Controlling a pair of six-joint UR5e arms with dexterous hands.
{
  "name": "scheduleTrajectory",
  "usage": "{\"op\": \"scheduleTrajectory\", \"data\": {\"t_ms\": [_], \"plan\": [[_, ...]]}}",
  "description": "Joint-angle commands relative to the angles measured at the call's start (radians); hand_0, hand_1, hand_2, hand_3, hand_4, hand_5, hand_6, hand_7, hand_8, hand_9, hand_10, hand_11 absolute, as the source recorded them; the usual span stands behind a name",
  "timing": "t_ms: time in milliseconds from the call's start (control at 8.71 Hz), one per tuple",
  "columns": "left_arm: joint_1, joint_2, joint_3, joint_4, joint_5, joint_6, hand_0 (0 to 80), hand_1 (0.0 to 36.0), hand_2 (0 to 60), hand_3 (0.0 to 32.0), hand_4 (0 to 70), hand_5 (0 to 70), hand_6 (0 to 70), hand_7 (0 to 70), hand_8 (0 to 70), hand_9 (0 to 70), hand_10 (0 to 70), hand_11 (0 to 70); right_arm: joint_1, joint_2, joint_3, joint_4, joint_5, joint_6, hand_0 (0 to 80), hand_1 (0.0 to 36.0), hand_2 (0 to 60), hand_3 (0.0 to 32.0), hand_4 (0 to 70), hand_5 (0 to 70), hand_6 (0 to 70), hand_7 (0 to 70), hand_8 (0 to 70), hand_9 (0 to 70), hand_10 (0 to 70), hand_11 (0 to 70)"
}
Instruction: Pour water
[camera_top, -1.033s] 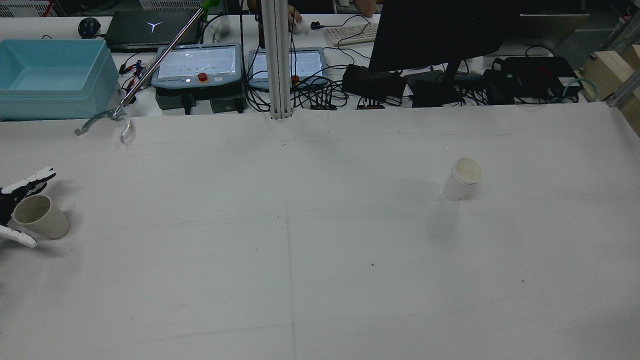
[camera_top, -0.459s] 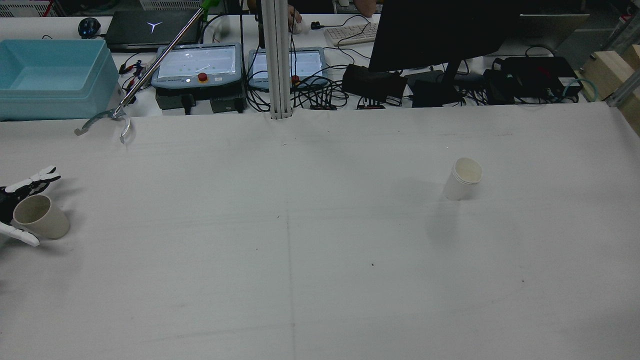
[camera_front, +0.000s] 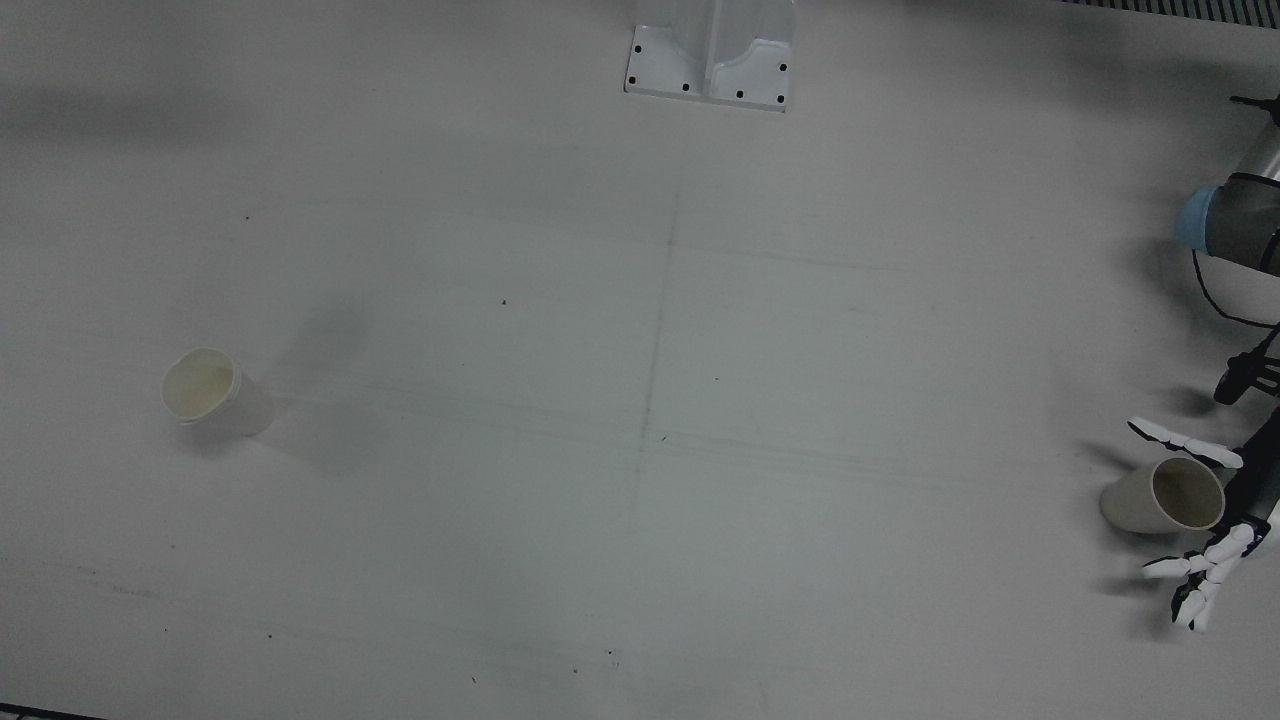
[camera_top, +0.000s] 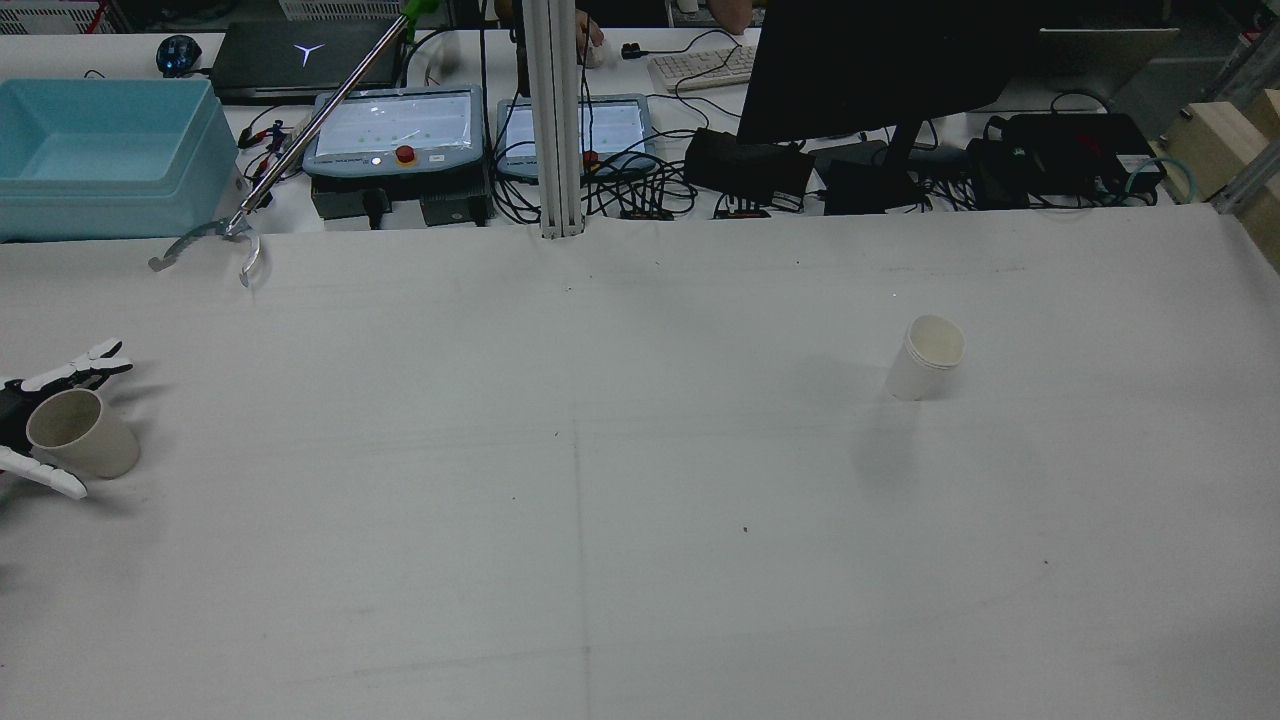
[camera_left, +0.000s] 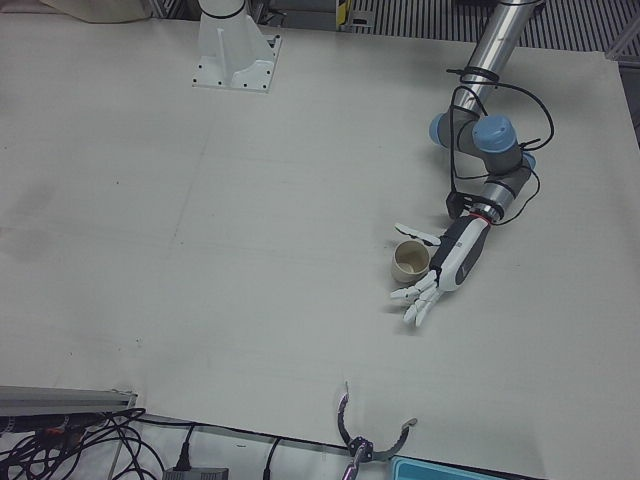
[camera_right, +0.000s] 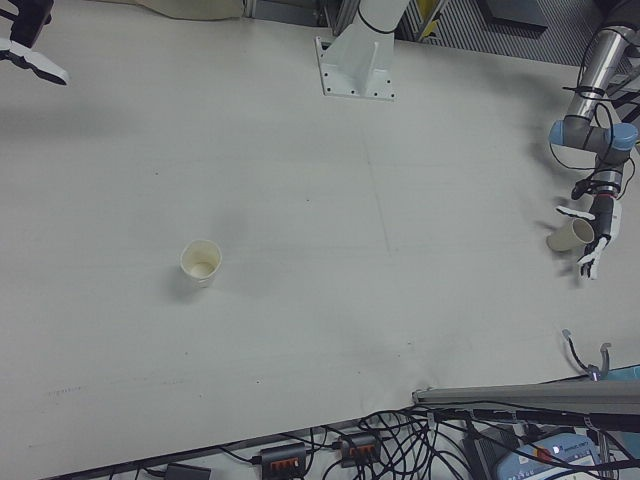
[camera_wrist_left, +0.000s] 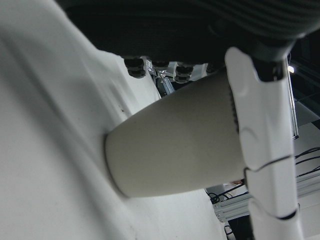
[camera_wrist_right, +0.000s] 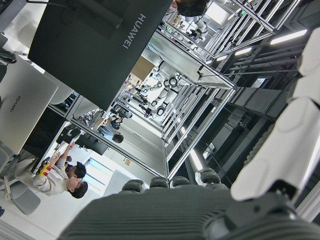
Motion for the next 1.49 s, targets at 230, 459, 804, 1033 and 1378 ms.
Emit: {"op": "scheduleTrajectory", "data": {"t_ms": [230,459,804,1033,1378], "plan": [[0.003,0.003,-0.002,0.014,-0.006,-0.01,58.4,28.9,44.8,0.0,39.7,33.9,5.0,8.6,1.4,1.8,5.8,10.7,-0.001,0.001,-0.002,0.001,0.0,-0.001,40.1,9.7,13.4,0.0,3.6,0.1,0.0,0.0,0.0,1.6,0.0,0.0],[0.002,0.004,-0.004,0.014,-0.009,-0.013,53.4,35.8,60.0,0.0,49.8,59.7,9.7,18.8,4.2,7.6,9.4,15.8,-0.001,0.001,-0.002,0.001,0.0,-0.001,40.1,9.7,13.6,0.0,3.6,0.5,0.0,0.0,0.0,1.5,0.0,0.0],[-0.003,0.012,-0.088,0.086,-0.006,-0.064,52.0,36.0,60.0,0.0,47.6,67.3,12.6,21.8,6.9,11.5,10.4,17.5,-0.004,0.03,-0.05,0.001,0.002,-0.001,40.3,9.9,13.9,0.0,3.9,0.9,0.1,0.0,0.0,1.5,0.0,0.0],[-0.008,0.017,-0.16,0.156,-0.005,-0.093,52.7,36.0,60.0,0.0,47.0,67.1,12.1,19.8,6.3,10.6,10.2,17.2,-0.057,0.091,-0.119,0.008,0.012,-0.001,40.2,10.0,14.2,0.0,3.5,0.1,0.0,0.0,0.0,1.3,0.0,0.0],[-0.008,0.046,-0.25,0.212,-0.005,-0.095,53.2,36.0,60.0,0.0,45.6,66.1,11.7,18.3,5.8,9.7,10.0,16.9,-0.157,0.151,-0.437,0.313,0.017,0.016,41.1,10.5,15.7,0.0,4.4,3.1,1.2,2.3,0.5,3.1,2.4,4.6]]}}
